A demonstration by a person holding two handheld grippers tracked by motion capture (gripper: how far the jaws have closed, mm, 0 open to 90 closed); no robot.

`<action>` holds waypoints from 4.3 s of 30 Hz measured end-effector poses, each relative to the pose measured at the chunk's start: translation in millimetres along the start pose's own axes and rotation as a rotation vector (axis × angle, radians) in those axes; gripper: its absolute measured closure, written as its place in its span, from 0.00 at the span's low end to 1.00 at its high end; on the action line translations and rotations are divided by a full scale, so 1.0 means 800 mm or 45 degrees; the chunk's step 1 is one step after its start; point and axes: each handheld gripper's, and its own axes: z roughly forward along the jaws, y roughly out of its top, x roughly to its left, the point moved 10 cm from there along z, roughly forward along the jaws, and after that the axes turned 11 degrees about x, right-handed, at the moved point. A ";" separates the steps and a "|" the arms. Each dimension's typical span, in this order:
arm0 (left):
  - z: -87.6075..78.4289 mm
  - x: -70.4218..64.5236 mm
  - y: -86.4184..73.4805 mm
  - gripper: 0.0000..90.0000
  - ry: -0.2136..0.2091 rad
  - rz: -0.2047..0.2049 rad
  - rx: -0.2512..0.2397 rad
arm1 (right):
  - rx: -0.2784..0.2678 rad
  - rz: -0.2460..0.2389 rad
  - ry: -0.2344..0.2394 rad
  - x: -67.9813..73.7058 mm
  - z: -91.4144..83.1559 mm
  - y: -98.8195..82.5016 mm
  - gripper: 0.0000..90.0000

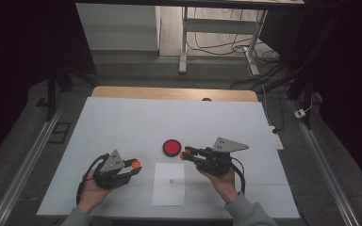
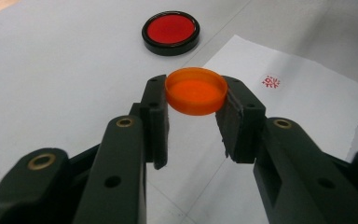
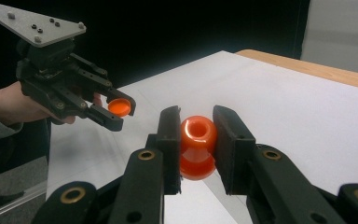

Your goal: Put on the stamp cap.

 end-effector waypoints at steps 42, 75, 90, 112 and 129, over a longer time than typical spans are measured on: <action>0.029 -0.031 0.057 0.72 -0.114 0.085 -0.032 | -0.011 0.004 0.015 0.004 0.001 0.003 0.81; 0.076 -0.066 0.097 0.72 -0.206 0.157 -0.002 | -0.002 -0.004 0.015 0.007 0.003 0.001 0.81; 0.080 -0.072 0.102 0.72 -0.201 0.181 -0.003 | 0.025 -0.004 0.042 0.012 0.010 -0.004 0.81; 0.081 -0.075 0.103 0.72 -0.190 0.204 0.005 | 0.064 -0.005 0.066 0.017 0.021 -0.014 0.81; 0.079 -0.077 0.103 0.72 -0.192 0.213 0.003 | 0.081 -0.005 0.065 0.017 0.025 -0.018 0.81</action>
